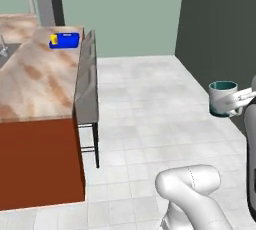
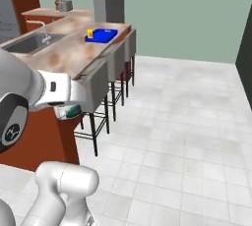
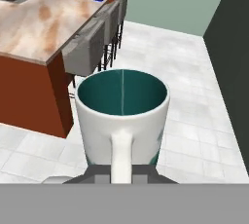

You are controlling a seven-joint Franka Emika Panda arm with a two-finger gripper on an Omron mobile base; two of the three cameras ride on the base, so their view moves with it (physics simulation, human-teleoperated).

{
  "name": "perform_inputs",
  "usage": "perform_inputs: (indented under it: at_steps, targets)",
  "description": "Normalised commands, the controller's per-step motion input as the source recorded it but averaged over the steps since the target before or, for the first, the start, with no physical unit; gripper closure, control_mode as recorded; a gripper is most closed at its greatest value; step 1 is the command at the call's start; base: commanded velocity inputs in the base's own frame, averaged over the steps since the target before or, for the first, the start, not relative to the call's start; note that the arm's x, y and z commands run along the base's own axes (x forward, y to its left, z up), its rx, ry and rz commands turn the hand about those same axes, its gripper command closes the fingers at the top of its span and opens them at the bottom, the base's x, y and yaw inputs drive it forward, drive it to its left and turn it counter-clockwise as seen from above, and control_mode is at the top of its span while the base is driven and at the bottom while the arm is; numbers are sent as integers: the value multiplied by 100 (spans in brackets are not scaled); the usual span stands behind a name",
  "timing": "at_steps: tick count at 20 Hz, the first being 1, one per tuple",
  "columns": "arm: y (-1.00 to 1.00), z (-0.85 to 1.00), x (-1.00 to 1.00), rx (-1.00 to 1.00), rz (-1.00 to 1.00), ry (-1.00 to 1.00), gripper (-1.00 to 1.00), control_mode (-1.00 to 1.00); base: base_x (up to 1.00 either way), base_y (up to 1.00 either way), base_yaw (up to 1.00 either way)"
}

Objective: There is a tray on the dining counter. Grab the cup, mug, and pitcher and place them on the tray. The pitcher may be placed next to the tray if it cannot fit the tray.

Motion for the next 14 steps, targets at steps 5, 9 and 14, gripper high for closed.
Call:
perform_inputs:
  at_steps: [5,9,14]
  targets:
    - [0,0,0,0,0,0,100,100,100,-61,16]
    - [0,0,0,0,0,0,100,100,100,-55,14]
    - [0,0,0,0,0,0,100,100,100,-69,16]
